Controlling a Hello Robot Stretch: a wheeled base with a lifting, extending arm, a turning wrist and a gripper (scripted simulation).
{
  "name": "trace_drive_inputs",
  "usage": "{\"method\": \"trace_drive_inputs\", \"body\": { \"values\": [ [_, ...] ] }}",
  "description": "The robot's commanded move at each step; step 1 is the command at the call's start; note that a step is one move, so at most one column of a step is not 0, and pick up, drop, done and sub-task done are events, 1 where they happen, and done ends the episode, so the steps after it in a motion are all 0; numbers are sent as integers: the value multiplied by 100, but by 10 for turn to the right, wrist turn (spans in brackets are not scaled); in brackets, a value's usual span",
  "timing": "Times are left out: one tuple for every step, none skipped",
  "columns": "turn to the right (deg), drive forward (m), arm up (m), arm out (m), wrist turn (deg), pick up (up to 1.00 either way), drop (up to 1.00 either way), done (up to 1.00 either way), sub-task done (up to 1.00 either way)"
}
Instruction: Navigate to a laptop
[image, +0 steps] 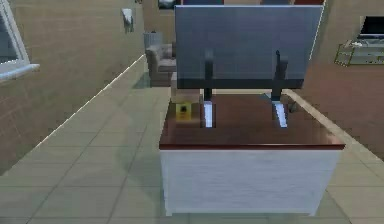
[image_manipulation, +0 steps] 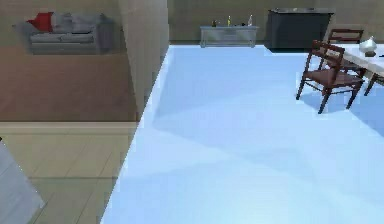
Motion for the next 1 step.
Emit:
{"method": "trace_drive_inputs", "body": {
  "values": [
    [-450,0,0,0,0,0,0,0,0]
  ]
}}
